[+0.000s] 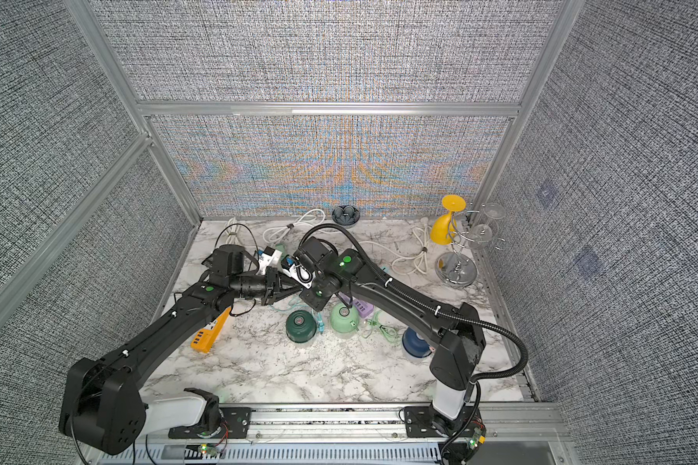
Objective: Charge the cordless meat grinders
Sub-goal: Pick up the charging cable from the center of the board.
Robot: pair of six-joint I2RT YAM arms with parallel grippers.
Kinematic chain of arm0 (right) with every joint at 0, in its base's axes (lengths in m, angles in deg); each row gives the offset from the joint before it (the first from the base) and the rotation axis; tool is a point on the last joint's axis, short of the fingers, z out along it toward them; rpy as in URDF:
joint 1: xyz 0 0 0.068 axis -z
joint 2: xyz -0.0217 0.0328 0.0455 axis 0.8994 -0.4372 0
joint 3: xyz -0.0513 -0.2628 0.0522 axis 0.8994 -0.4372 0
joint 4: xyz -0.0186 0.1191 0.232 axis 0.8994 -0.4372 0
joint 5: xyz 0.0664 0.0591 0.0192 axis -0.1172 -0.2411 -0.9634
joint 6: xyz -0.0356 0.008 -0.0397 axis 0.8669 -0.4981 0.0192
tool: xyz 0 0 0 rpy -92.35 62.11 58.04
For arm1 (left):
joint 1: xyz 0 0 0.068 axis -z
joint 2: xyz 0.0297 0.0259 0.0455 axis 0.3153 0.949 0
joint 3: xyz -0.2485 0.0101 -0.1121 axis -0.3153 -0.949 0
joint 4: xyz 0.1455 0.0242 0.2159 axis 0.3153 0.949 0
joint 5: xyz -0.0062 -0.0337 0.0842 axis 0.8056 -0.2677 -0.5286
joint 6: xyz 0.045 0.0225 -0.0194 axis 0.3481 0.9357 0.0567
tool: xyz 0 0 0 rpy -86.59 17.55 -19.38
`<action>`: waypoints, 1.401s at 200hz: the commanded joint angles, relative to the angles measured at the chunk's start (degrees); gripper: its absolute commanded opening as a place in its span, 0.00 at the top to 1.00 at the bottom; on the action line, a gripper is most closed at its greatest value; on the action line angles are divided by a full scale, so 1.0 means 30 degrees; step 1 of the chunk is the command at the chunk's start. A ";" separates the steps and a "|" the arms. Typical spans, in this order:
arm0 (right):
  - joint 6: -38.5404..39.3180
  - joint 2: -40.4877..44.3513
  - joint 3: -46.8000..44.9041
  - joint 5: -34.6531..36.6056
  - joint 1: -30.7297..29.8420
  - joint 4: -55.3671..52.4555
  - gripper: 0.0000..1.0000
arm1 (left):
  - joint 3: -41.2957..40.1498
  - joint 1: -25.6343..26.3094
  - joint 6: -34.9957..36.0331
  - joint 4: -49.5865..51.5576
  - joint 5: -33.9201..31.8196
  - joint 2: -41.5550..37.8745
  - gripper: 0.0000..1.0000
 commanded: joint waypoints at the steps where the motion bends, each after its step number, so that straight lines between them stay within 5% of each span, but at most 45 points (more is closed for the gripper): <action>1: -0.0114 -0.0037 0.0282 0.0076 -0.0022 0.0183 1.00 | -0.0101 0.0014 0.0334 0.0082 0.0344 0.0046 0.88; 31: 0.0179 0.0004 0.0268 -0.0248 -0.0023 -0.0070 1.00 | -0.0089 0.0022 0.0356 0.0003 0.0532 0.0189 1.00; 57: 0.0681 0.1010 -0.1034 -0.0079 0.0005 0.0263 0.53 | 0.0042 0.0036 0.0464 0.0158 0.0740 0.0312 1.00; 81: 0.1110 0.2444 -0.2811 -0.0197 0.0261 0.1119 0.41 | 0.0071 0.0022 0.0698 0.0404 0.1058 0.0318 1.00; 121: 0.1511 0.3020 -0.3139 -0.1543 0.0532 0.1585 0.61 | -0.0016 0.0001 0.0861 0.0713 0.1596 0.0252 1.00; 188: 0.1464 0.1321 -0.1443 -0.2668 0.0536 0.1707 0.61 | -0.0112 0.0008 0.0913 0.0933 0.1858 -0.0136 1.00; 280: 0.1637 0.0953 -0.0972 -0.2853 0.0536 0.1619 0.86 | -0.0188 0.0007 0.0861 0.0943 0.1955 -0.0166 1.00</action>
